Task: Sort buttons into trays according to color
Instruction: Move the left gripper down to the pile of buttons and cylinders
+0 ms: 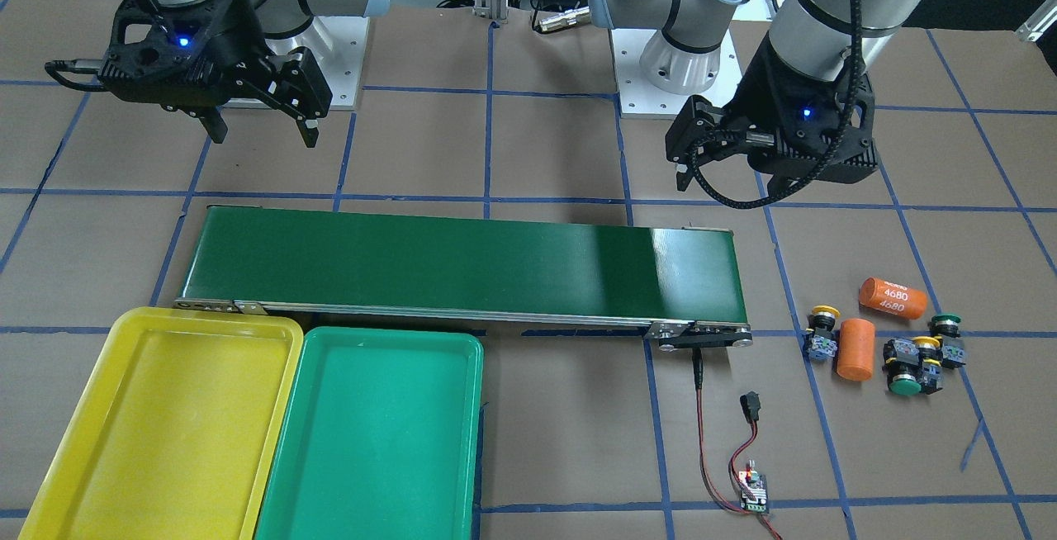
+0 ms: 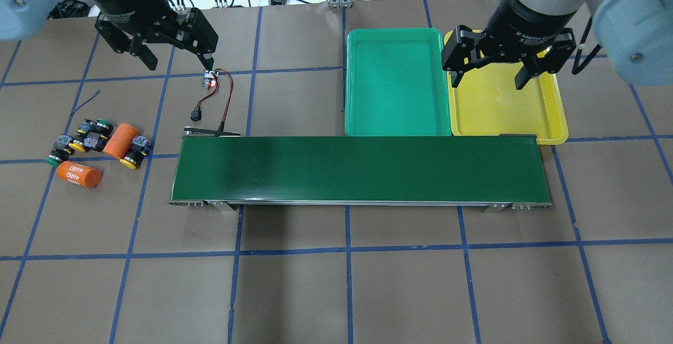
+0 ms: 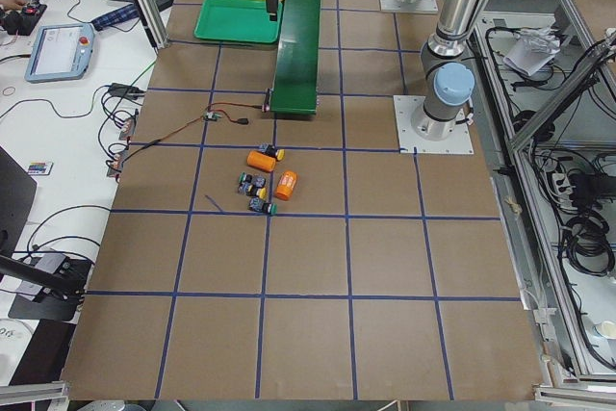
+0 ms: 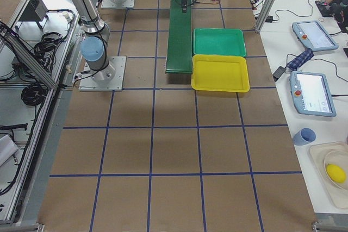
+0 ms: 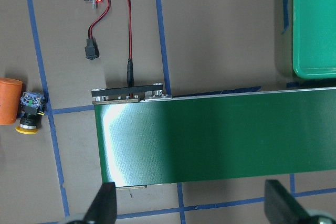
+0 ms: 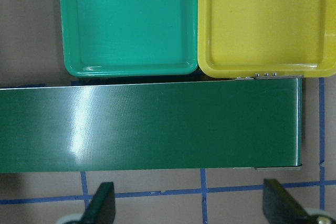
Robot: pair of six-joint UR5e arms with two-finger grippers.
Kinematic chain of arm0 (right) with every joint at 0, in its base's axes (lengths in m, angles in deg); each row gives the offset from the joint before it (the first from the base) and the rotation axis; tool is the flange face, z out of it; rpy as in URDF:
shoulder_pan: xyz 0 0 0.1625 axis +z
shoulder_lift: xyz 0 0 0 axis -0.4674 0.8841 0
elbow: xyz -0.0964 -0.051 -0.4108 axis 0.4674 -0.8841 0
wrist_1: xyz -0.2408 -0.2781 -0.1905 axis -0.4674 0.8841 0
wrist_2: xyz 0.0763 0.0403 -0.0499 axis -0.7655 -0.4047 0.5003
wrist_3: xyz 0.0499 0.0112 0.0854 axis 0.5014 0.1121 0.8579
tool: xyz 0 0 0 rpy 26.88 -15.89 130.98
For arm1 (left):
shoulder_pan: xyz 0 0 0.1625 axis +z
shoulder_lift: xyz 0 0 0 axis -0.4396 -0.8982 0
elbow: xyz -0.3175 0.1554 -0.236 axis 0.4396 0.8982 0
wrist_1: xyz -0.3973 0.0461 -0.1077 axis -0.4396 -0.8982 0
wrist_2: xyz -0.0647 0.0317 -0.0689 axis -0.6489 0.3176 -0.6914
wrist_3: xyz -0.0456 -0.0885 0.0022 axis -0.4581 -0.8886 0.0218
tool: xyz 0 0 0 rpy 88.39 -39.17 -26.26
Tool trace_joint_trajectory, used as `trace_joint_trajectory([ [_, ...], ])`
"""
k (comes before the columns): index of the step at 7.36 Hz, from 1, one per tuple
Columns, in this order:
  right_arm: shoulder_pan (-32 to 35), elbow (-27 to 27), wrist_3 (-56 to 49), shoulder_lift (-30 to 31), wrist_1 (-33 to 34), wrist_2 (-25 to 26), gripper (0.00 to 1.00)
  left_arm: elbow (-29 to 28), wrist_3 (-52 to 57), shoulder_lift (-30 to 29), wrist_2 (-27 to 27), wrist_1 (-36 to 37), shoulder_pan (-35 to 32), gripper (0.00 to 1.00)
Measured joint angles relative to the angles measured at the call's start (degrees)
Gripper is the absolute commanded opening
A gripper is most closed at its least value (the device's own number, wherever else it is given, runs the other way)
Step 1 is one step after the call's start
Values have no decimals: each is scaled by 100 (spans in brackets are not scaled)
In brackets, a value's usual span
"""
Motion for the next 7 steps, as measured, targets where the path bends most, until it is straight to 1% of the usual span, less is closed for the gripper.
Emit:
trace_joint_trajectory([
  [2, 2, 0, 0, -2, 0, 0, 100, 15, 3, -6, 4, -15, 46, 100],
  [3, 2, 0, 0, -2, 0, 0, 100, 60, 75, -60, -7, -29, 209, 100],
  [4, 2, 0, 0, -1, 0, 0, 100, 145, 377, -173, -29, -8, 521, 100],
  [5, 2, 0, 0, 0, 0, 0, 100, 232, 938, -365, -41, 110, 952, 100],
  [7, 2, 0, 2, -3, 0, 0, 100, 283, 2313, -976, -32, 525, 1953, 100],
])
